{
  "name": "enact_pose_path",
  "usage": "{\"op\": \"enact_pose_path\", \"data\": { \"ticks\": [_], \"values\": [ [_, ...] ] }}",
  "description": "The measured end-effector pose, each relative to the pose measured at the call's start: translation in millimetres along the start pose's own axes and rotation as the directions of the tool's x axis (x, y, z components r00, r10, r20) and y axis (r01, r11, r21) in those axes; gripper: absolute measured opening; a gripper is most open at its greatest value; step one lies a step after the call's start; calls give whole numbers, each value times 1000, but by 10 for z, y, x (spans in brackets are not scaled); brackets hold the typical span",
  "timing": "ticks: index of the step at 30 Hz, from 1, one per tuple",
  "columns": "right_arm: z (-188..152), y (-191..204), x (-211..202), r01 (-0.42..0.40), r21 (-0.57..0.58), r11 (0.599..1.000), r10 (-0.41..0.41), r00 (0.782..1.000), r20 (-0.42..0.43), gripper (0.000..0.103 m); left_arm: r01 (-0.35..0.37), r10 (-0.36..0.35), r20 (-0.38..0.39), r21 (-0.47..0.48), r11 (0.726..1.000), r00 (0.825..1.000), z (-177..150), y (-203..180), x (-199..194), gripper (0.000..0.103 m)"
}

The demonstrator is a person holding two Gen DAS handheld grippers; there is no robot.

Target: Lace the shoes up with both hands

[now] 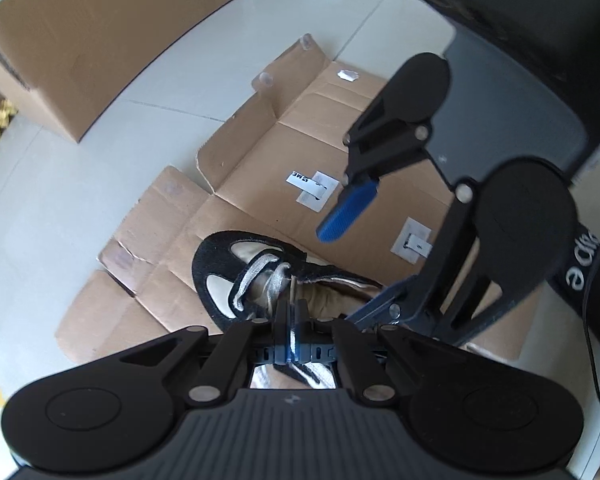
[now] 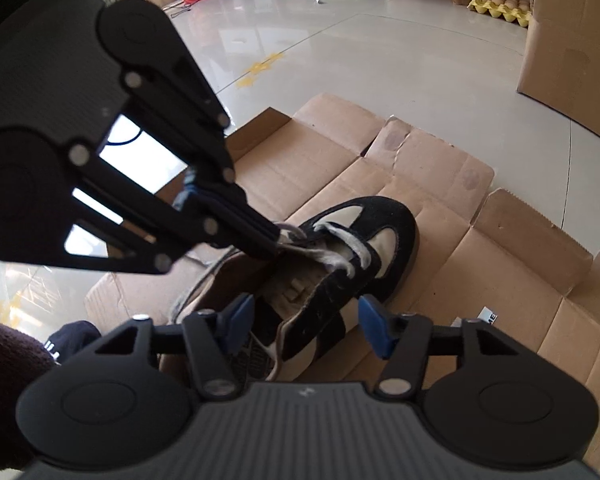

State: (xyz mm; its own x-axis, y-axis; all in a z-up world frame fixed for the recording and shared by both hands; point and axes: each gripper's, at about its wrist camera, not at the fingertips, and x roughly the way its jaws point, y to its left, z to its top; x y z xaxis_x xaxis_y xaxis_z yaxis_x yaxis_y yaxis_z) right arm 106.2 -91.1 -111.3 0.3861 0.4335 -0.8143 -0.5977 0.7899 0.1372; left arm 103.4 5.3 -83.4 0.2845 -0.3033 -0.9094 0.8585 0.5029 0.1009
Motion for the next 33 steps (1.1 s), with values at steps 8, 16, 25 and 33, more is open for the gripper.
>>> {"op": "enact_pose_path", "data": {
  "ticks": [8, 16, 25, 33],
  "values": [
    [-44, -188, 25, -48, 116, 992, 45, 998, 32, 23, 34, -33, 21, -85, 996, 999, -91, 31, 230, 1],
    [-247, -728, 12, -201, 477, 855, 168, 979, 112, 12, 52, -41, 71, -168, 984, 997, -165, 27, 374, 1],
    [-539, -1105, 47, -312, 707, 635, 249, 949, 194, 13, 91, -65, 152, -174, 981, 986, -159, -30, 413, 1],
    [-531, -1122, 69, -307, 694, 652, 250, 950, 186, 18, 76, -48, 140, -200, 977, 989, -132, -5, 441, 1]
  ]
}}
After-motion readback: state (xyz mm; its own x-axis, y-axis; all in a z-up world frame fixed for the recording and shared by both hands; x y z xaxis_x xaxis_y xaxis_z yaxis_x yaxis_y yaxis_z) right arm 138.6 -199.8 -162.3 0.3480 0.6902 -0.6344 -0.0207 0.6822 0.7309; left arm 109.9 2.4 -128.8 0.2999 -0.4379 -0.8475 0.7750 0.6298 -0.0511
